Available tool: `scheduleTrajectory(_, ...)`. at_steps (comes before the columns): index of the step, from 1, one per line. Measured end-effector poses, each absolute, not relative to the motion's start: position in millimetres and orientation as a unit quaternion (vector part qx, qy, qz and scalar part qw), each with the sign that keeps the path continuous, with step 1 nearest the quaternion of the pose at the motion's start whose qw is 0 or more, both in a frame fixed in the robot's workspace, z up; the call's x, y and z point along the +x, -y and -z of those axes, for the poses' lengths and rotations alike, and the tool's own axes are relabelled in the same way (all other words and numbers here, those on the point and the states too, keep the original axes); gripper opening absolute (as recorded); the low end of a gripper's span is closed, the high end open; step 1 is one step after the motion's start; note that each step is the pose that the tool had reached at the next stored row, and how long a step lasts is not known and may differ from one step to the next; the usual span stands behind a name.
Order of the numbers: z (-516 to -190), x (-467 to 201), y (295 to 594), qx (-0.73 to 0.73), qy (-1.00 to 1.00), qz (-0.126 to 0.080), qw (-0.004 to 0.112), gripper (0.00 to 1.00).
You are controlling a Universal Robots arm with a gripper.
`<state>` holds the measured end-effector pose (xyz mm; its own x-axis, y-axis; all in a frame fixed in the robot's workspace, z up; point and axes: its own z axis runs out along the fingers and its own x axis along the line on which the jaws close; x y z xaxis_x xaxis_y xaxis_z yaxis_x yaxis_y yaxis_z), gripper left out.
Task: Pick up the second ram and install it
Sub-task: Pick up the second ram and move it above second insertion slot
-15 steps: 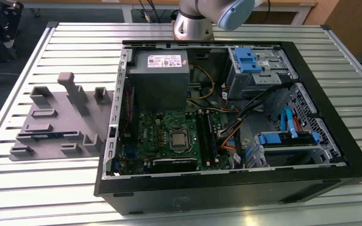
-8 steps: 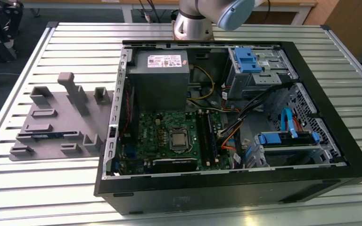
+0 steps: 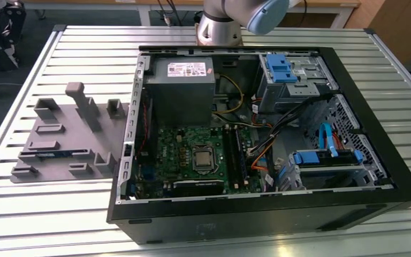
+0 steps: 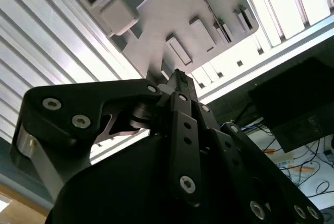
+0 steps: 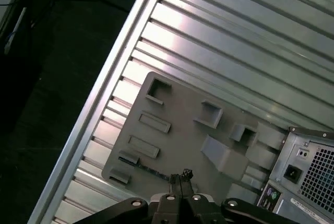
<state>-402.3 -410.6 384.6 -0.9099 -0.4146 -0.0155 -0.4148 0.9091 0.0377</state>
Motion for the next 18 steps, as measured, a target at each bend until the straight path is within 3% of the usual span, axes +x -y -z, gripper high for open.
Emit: scheduleTrajectory(18, -382.3, -403.8, 410.6, -0.334, -0.942, -0.020, 0.001, 0.11)
